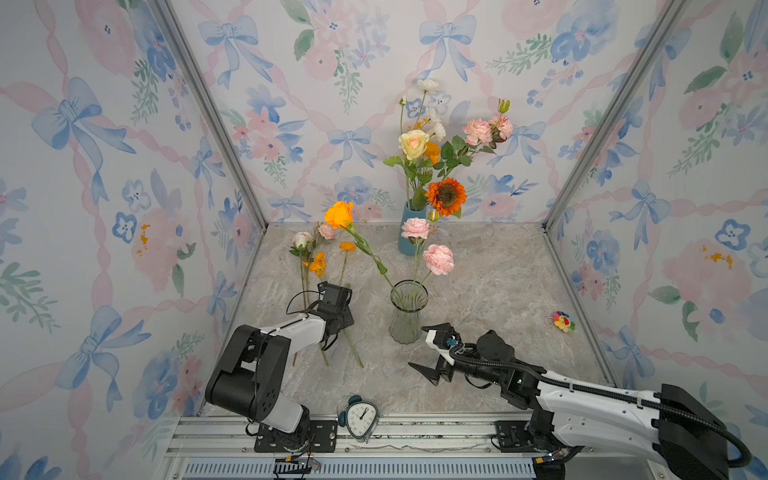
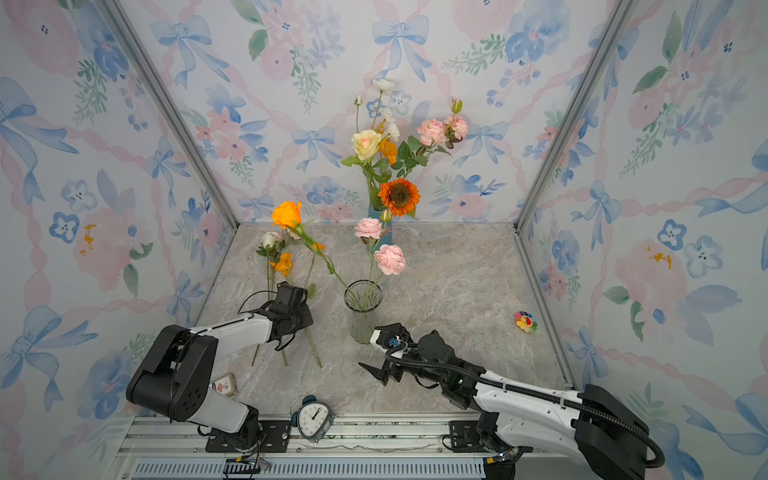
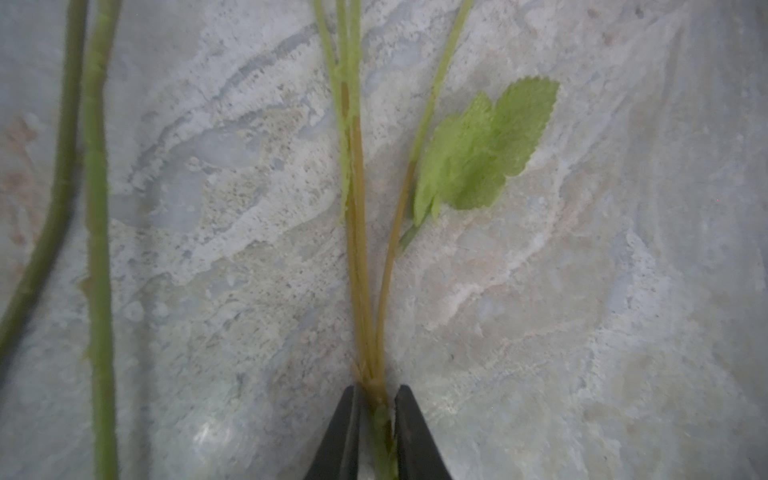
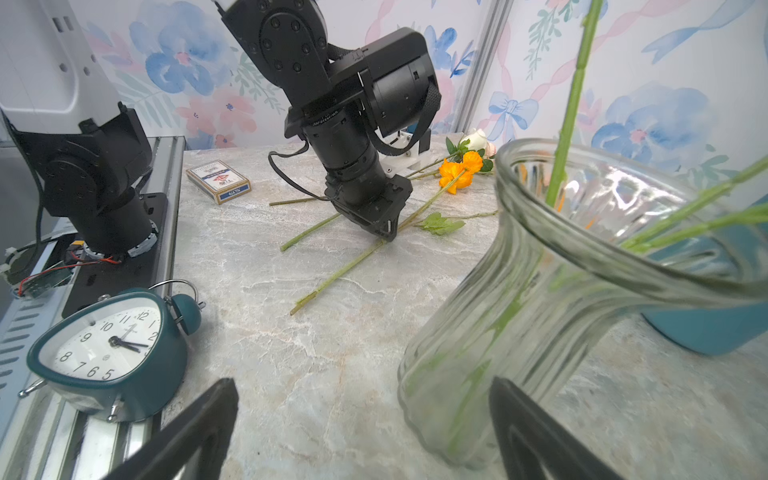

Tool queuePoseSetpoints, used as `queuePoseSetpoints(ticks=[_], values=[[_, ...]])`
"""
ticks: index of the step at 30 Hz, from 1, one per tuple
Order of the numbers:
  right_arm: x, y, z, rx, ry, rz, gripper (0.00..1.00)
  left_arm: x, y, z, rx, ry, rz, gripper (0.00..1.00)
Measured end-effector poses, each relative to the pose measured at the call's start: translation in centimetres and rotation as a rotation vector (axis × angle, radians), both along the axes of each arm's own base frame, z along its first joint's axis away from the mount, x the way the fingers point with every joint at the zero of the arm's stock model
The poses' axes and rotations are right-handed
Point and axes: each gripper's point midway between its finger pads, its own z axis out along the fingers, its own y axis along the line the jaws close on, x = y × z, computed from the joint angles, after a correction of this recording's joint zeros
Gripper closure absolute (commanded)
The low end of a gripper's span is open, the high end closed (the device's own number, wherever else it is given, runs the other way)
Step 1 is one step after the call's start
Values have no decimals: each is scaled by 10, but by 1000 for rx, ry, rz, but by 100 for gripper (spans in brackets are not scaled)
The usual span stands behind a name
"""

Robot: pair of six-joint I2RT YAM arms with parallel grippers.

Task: Arrange the flowers into the vase
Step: 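Open the left gripper and move it down to the loose stems on the table, then align the left gripper over the orange poppy stems and close on them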

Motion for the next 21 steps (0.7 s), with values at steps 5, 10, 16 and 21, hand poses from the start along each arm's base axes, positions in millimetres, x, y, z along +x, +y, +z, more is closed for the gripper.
queuePoseSetpoints(ticks=[5,10,16,21], values=[[1,-1,0,-2,-4,-6,3,4,-4,1,-20,-13,-5,100],[1,-1,0,-3,-7,-6,3,3,-4,2,-37,-15,3,100],[1,-1,0,-4,-7,-6,3,-9,0,21,-70,-50,15,100],[1,-1,0,-3,-7,-7,3,-6,6,77,-124,-227,38,100]])
